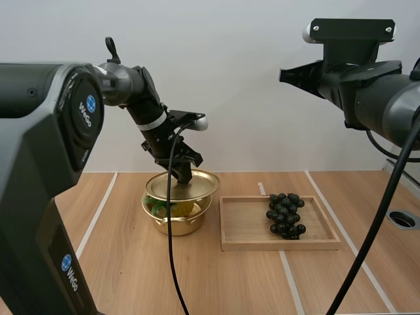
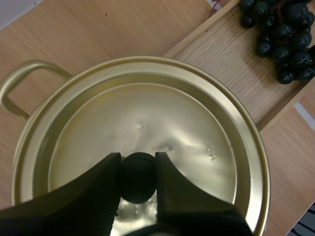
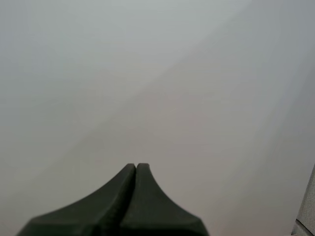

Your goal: Open the pot, put the pineapple inside, and close it

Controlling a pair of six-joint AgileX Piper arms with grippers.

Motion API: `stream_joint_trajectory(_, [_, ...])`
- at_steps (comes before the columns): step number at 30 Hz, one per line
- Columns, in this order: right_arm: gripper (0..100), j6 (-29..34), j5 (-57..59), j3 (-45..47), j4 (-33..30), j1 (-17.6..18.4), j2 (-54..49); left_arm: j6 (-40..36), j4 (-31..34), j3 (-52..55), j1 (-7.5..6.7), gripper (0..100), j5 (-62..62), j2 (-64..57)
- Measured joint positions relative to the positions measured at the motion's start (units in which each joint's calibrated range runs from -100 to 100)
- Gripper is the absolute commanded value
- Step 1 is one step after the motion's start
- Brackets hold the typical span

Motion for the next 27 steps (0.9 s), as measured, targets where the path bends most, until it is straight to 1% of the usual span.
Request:
stream_joint_trajectory(6, [0, 0.0, 0.0, 0.0, 0.0, 0.0, 0.0, 0.2, 1.0, 4.5, 0.0, 0, -10.6, 0.0])
stream_joint_trajectory(11, [0, 0.0, 0.0, 0.0, 0.0, 0.0, 0.0, 0.5, 4.1, 7.6, 0.0, 0, -19.4, 0.0])
stream_joint_trajectory(27, [0, 0.0, 0.0, 0.0, 0.0, 0.0, 0.0, 4.0, 4.0, 11.9, 0.0, 0, -27.0, -0.7])
